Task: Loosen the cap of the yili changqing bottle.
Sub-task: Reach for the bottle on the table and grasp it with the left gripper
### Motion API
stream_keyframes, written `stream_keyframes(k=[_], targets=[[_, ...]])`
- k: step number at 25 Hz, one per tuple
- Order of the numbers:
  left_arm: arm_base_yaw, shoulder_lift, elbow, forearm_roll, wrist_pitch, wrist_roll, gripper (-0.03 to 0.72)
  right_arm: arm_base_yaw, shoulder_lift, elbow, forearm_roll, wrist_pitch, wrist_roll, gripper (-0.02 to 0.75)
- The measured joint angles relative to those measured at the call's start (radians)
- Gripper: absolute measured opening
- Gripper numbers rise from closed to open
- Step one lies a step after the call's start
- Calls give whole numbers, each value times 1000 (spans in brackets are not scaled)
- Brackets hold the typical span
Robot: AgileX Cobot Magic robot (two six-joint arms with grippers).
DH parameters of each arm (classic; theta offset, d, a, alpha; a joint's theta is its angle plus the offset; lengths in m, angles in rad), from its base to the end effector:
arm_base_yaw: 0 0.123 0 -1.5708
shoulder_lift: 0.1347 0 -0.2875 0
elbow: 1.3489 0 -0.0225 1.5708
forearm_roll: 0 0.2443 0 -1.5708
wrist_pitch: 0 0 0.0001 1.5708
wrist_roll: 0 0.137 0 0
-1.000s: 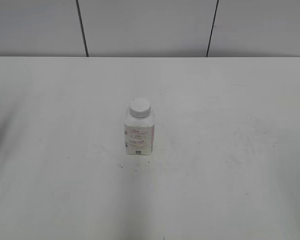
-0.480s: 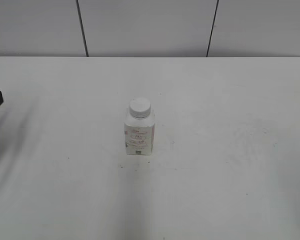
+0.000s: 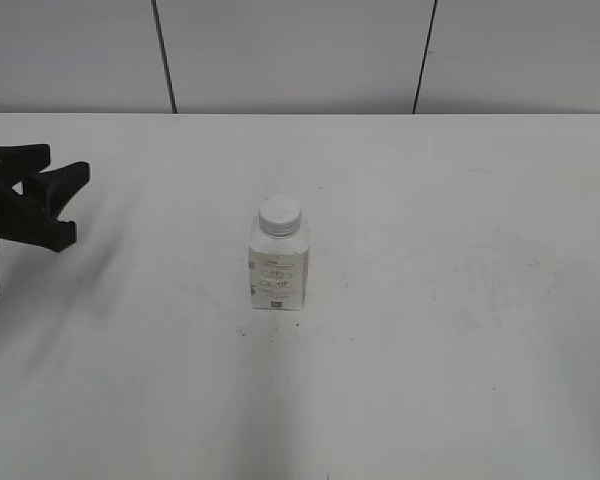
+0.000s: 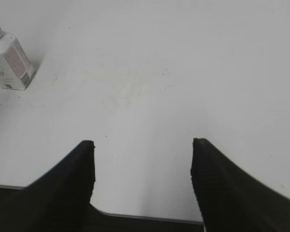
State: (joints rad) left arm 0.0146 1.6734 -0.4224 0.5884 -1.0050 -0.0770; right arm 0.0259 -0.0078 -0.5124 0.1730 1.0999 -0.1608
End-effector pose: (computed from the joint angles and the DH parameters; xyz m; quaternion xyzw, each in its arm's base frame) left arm 0.3033 -0.0597 0.1575 0.2435 0.7402 -0.1047 0.6180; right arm 0.0217 0.0216 0.2539 -0.0856 0.8507 0.0515 0.5161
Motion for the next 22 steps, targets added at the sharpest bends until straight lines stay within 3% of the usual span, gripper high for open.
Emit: stream_keyframes(k=[5, 11, 17, 20, 22], targets=[[3, 76, -63, 164, -8, -96, 334, 0, 0, 0, 0, 0, 0, 499], [2, 182, -190, 483, -15, -279, 327, 0, 0, 0, 0, 0, 0, 498], [2, 282, -300, 634, -17, -328, 323, 0, 0, 0, 0, 0, 0, 498], [3, 355, -351, 698, -31, -331, 368, 0, 0, 0, 0, 0, 0, 498], [3, 392, -368, 725, -58, -332, 441, 0, 0, 0, 0, 0, 0, 498]])
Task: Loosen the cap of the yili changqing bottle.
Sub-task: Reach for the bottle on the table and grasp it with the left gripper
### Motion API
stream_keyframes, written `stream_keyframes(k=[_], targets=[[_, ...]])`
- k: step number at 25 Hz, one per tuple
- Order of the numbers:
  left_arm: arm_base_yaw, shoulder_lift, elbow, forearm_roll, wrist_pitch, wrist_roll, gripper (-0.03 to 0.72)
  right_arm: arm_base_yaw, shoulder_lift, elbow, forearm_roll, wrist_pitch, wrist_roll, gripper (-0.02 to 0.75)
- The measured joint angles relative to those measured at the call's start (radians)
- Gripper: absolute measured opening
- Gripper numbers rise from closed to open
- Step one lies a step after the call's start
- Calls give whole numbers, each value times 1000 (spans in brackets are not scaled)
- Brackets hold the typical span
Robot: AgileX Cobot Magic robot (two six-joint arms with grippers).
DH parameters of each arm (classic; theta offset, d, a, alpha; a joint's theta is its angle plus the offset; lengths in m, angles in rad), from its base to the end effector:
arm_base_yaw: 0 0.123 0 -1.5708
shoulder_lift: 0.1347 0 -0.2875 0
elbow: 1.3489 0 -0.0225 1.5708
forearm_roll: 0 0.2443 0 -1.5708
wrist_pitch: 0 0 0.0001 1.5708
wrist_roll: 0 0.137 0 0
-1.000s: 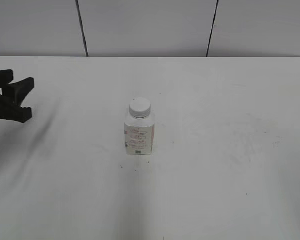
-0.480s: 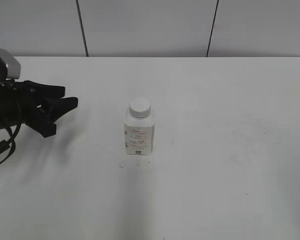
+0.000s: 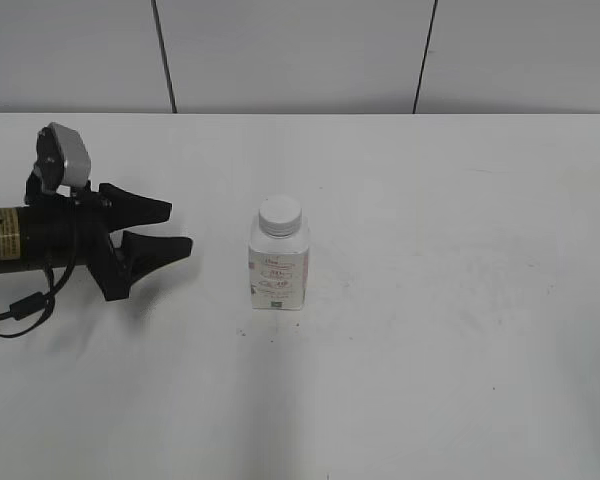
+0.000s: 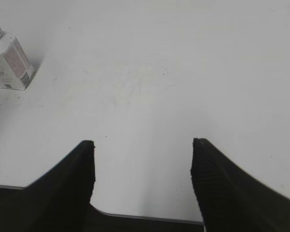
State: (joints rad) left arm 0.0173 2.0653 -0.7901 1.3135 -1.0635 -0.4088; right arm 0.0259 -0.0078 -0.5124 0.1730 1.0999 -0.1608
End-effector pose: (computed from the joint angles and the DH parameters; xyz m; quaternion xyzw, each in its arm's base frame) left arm 0.3364 -0.1100 0.0868 0.4370 0.7020 -0.3019 0.4744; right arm 0.0217 0.0216 0.2539 -0.0856 0.8507 0.0515 0.5161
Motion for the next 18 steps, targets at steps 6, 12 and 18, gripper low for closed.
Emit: stream_keyframes(k=[6, 12, 18], targets=[[0, 46, -19, 51, -65, 0, 575, 0, 0, 0, 0, 0, 0, 498], [-26, 73, -100, 148, -107, -79, 583, 0, 0, 0, 0, 0, 0, 498], [-87, 73, -136, 194, -115, -111, 553, 0, 0, 0, 0, 0, 0, 498]])
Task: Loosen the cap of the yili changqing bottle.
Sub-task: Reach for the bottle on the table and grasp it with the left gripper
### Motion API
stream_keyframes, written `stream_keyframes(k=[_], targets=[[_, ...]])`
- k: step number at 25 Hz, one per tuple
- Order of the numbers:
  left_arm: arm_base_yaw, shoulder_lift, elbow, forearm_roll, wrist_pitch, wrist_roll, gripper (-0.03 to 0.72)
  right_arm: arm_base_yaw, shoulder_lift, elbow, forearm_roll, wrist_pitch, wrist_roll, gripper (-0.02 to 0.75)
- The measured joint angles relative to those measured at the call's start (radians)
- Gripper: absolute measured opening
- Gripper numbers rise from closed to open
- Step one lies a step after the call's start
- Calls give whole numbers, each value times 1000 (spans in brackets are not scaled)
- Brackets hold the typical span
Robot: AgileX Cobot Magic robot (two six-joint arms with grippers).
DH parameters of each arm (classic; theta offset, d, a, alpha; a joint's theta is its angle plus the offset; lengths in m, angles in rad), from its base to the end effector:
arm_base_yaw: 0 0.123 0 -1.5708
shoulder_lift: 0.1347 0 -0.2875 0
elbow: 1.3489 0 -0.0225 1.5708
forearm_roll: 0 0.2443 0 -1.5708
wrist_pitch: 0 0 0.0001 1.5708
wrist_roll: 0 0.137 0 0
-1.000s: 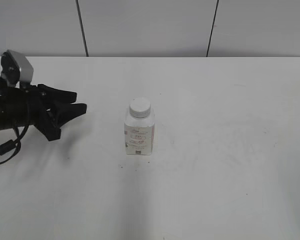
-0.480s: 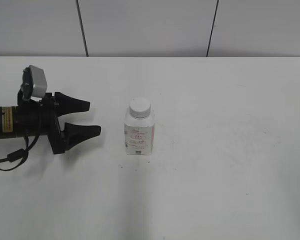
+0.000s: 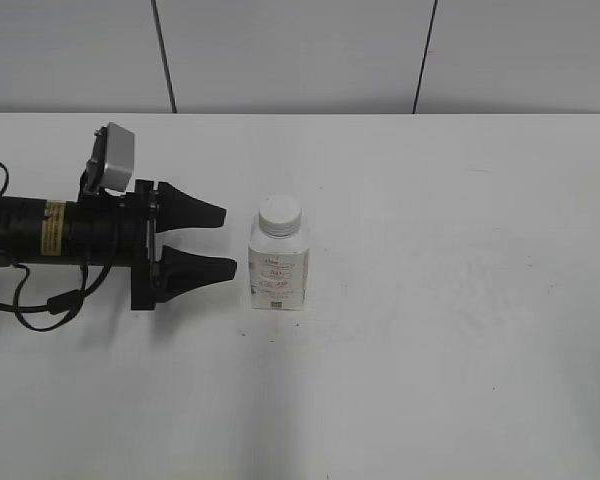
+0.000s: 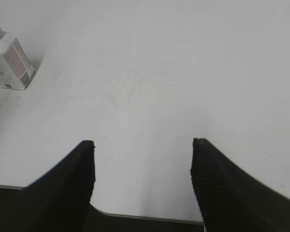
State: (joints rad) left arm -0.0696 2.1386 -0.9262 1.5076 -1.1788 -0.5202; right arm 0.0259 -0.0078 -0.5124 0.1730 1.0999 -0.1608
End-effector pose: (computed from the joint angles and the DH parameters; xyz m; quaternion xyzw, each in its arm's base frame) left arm 0.3316 -0.1497 0.0878 0.5107 0.6316 -0.3885 0.4350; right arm 0.0217 0.0216 0.2539 -0.0856 0.8507 0.0515 0.5161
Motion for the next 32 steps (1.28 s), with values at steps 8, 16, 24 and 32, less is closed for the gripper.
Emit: stream_keyframes(k=[8, 16, 24, 32], targets=[[-54, 46, -36, -1, 25, -1, 544, 0, 0, 0, 0, 0, 0, 498], [-85, 99, -92, -4, 26, -4, 544, 0, 0, 0, 1, 1, 0, 498], [-120, 111, -126, -5, 29, -4, 544, 0, 0, 0, 1, 1, 0, 498], [-123, 111, -126, -5, 34, -4, 449, 0, 0, 0, 1, 1, 0, 498]])
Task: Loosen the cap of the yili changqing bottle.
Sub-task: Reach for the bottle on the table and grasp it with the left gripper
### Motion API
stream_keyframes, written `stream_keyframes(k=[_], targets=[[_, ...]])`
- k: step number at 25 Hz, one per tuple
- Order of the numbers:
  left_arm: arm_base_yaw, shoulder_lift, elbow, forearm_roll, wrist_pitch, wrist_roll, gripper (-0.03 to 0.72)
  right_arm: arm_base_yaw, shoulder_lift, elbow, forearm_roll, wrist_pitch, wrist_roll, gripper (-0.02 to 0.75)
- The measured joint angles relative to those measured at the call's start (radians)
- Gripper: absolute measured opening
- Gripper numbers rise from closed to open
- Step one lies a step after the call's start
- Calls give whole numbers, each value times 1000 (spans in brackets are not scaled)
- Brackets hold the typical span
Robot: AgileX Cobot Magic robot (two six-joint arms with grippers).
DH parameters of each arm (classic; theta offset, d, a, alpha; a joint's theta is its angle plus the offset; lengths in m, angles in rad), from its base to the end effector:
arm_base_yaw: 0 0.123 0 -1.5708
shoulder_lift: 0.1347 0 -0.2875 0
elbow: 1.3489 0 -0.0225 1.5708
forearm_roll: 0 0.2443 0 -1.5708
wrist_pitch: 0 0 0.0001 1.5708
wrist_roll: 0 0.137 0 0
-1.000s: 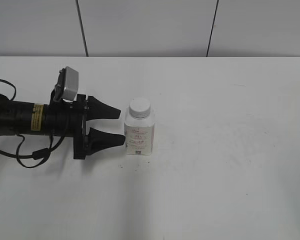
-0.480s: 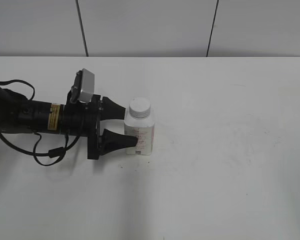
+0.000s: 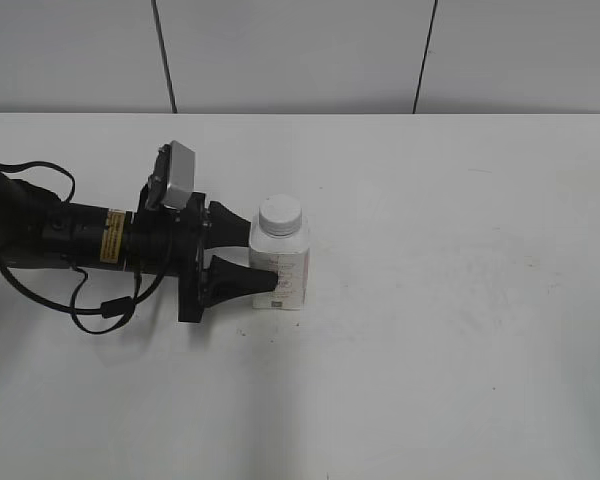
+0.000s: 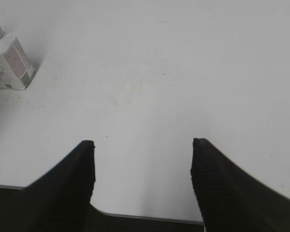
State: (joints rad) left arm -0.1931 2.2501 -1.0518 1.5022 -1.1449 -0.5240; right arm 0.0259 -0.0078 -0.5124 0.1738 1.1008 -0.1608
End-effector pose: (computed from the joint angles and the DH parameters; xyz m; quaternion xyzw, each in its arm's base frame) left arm 0.3396 -0.1932 0.0644 0.5503 0.6070 -0.3991 0.4116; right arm 0.0216 0.0217 0.2538 -0.0856 0.8509 0.0519 0.5158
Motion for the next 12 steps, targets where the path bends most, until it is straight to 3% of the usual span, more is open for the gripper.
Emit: stream_keyframes(k=[12], targets=[[-3, 0, -1, -3, 11, 0, 330, 0, 0, 0, 0, 0, 0, 498]])
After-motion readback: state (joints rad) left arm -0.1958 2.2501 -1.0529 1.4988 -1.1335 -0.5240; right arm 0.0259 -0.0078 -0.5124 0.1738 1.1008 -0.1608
